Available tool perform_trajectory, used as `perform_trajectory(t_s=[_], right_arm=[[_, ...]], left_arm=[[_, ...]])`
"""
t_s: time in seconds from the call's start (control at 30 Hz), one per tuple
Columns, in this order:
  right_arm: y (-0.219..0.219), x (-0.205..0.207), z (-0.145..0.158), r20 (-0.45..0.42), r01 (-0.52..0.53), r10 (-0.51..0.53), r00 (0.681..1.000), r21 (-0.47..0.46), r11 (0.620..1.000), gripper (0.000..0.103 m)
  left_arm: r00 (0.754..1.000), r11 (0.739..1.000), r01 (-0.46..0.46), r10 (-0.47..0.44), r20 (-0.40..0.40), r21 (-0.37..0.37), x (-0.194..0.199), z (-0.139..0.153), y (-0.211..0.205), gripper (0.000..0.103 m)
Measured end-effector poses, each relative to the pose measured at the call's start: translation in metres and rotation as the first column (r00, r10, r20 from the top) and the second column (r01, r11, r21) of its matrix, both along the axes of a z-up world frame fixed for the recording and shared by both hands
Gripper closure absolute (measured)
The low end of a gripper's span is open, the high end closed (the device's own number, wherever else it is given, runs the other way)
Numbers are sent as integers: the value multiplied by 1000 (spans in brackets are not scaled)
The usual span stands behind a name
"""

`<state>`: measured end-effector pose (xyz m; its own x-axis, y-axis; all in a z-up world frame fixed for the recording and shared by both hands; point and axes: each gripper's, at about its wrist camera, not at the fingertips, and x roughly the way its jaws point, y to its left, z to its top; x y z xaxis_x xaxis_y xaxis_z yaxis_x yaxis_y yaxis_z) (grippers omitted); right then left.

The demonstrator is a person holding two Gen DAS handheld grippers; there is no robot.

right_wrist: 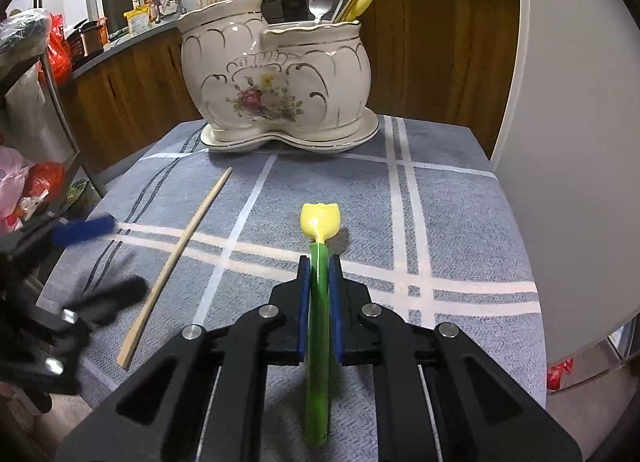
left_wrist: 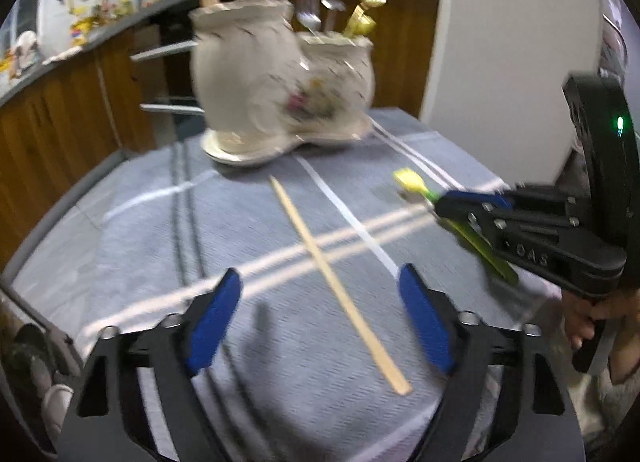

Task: Organize utensils
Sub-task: 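Grasp the last wooden chopstick with the left gripper while the right lifts the tulip utensil, then carry the chopstick to the tall pot while the right carries the tulip utensil to the small pot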

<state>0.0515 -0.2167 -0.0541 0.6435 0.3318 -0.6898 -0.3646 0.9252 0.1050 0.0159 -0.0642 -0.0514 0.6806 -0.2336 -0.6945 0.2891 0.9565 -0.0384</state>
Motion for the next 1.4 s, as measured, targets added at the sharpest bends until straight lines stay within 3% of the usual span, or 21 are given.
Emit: perform_trajectory(t_s=[0.1,0.2,0.3,0.33,0.57,0.8,0.93,1.0,1.1,1.17,1.27,1.3,1.33,1.4], right_arm=[[0,-2,0,2,-8,8,1000,0,1000,94],[0,-2,1,2,-12,12,1000,2,1000,94],[0,-3,1,3,-16,16,1000,4,1000,94],[0,-3,1,3,-18,18,1000,5,1000,94],[1,-3,1,-5,-33,33,999,6,999,94],[2,0,0,-13,-37,37,999,-8,999,94],[3,2,-1,-20,-41,40,999,-29,999,93],[5,2,-2,-22,-49,48,999,-44,998,91],[8,2,-4,-25,-67,65,998,-68,995,80],[11,3,-5,-31,-78,76,997,-86,993,79],[11,5,-6,-37,-95,92,995,-90,991,79],[10,6,-6,-40,-99,96,995,-85,991,81],[10,6,-6,-40,-100,97,994,-85,991,91],[10,7,-6,-42,-102,98,994,-79,992,94]], left_arm=[[999,999,21,-20,-49,23,1,-9,-5,51],[999,997,26,-24,-38,78,-1,-12,-7,67],[997,995,48,-43,-57,82,-1,-9,-3,90],[997,995,55,-50,-65,87,-1,-9,1,93],[995,990,57,-46,-88,128,-7,-6,26,94],[994,985,-9,28,-104,172,6,1,54,93],[996,987,13,2,-94,160,16,6,47,81],[995,986,30,-13,-103,165,21,5,40,79],[991,986,52,-32,-126,156,32,1,33,79],[990,986,51,-29,-135,160,38,-2,32,79],[990,986,60,-38,-138,158,43,-3,31,79],[989,986,64,-42,-140,156,45,-2,31,79],[989,985,73,-52,-140,153,46,-2,30,81],[988,986,88,-68,-142,144,49,-2,29,86]])
